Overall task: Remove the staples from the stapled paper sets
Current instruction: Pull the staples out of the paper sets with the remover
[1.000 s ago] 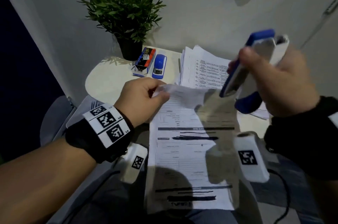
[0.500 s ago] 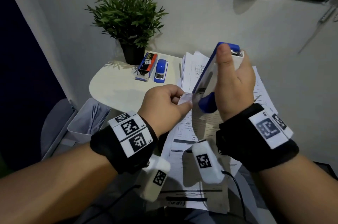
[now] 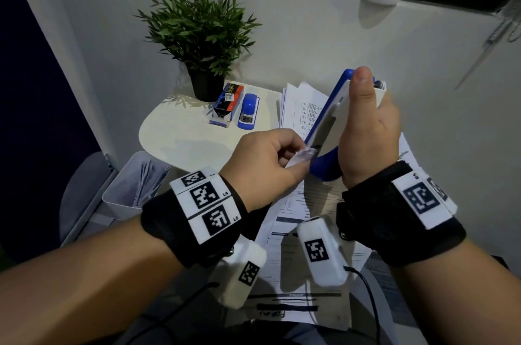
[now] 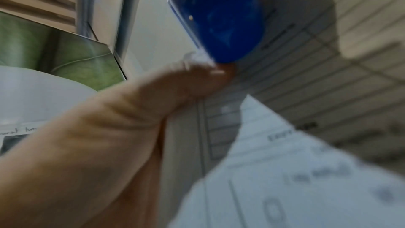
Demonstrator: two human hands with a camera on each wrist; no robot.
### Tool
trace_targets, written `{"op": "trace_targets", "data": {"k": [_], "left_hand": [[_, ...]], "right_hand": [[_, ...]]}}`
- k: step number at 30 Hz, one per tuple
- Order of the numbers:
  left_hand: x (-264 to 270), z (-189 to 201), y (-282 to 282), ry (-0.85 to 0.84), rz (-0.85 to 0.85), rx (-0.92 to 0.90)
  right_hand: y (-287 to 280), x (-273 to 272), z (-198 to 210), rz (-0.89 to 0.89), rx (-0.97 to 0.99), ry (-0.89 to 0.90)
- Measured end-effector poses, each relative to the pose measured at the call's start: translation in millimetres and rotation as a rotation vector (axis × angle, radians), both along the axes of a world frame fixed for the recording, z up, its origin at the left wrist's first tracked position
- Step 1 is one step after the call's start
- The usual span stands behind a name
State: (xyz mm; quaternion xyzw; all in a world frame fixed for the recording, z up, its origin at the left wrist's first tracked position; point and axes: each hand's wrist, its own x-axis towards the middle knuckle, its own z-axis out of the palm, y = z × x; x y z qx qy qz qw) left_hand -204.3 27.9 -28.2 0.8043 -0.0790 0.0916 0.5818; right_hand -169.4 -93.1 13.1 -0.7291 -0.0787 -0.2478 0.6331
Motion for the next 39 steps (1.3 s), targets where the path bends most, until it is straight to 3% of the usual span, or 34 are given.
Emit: {"op": "trace_targets", "data": {"k": [4,10,17,21,31,36,39], "left_hand": [[-7,4,10,0.068,-0.106,-0.047],[-5,0,8,0.049,-0.004,-0.072],[-7,0,10,0.062,-0.059,-0.081],[-12,7,11,0.069,-0.165,0.005],[-5,6,5,0.008,-0.044,0.144],[4,9,7,0.009,-0.117,0.179],[11,6,14,0.040,-0.095,0.036]], "right_hand": [[-6,2,4,-0.028,0.019,-0.009],[1,-2,2,0.000,0.029,-0.004],[3,-3,-2,0.041,0.008,-0.011],[6,-6,-2,0.066,0.015,-0.055],[14,1,-6,0.126,0.074,-0.048],[7,1,-1,0.096,0.040,-0.133],[1,-1,1,0.091,0.112,-0.198]]}}
